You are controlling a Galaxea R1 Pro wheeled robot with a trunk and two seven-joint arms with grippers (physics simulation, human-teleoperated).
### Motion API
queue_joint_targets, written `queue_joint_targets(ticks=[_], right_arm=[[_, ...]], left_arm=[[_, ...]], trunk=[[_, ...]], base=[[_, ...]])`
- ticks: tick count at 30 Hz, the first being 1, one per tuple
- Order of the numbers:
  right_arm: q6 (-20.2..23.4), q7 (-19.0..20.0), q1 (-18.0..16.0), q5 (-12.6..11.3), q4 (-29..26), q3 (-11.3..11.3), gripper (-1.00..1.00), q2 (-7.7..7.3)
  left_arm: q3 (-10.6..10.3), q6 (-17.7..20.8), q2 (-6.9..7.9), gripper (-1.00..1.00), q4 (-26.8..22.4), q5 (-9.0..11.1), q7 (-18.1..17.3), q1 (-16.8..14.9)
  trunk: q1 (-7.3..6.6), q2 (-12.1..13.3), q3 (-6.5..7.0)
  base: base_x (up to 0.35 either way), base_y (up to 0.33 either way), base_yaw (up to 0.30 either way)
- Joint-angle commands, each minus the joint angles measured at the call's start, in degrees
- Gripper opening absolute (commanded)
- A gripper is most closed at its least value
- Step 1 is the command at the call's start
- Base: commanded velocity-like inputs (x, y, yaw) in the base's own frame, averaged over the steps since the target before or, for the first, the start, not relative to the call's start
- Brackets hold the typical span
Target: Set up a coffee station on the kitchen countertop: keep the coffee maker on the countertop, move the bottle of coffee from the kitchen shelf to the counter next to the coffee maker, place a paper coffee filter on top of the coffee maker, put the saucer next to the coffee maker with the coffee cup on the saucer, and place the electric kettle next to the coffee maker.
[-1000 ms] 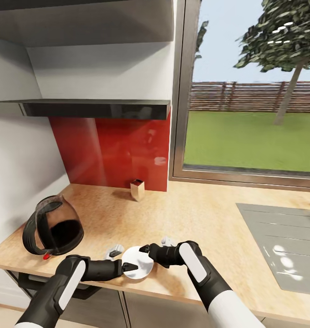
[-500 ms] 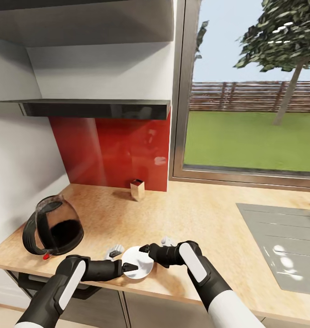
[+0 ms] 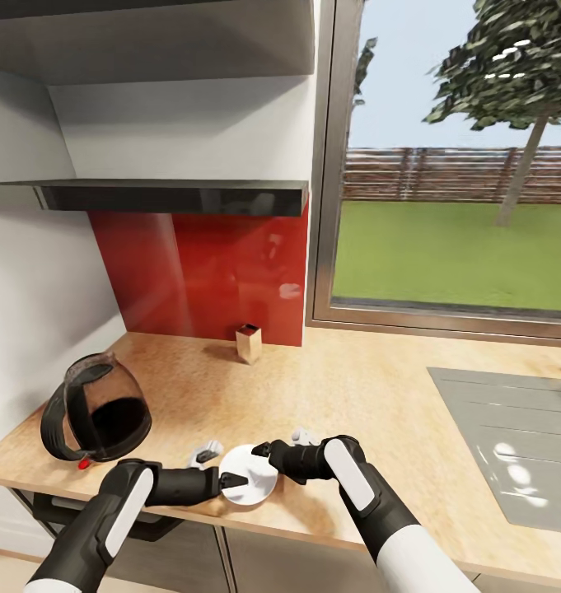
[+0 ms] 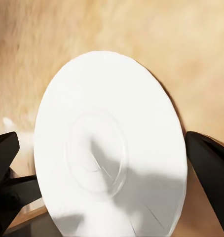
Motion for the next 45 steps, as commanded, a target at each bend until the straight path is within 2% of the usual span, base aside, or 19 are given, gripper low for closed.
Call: queue_joint_targets(ticks=[1,26,44,45], right_arm=[[0.17,-0.66,-0.02,0.05,-0.03,0.06,1.0,0.0],[0.17,-0.57,-0.04,0.01,-0.41,0.12,1.0,0.0],[0.17,-0.56,-0.03,0.01,-0.23,0.06,1.0,0.0],[0.17,-0.57,-0.02,0.01,-0.23,0.06,1.0,0.0]], left_arm=[[0.02,0.07,0.0,1.0,-0.02,-0.54,-0.23,-0.09],[-0.06,0.03,-0.35,1.0,-0.01,-0.54,-0.23,-0.12],[-0.26,0.01,-1.31,1.0,1.64,-0.58,-0.21,-0.25],[-0.27,0.01,-1.32,-1.0,1.66,-0.58,-0.22,-0.25]], trunk=[[0.04,-0.12,-0.14],[0.04,-0.12,-0.14],[0.04,-0.12,-0.14],[0.04,-0.12,-0.14]], base=[[0.0,0.0,0.0],[0.0,0.0,0.0],[0.0,0.0,0.0],[0.0,0.0,0.0]])
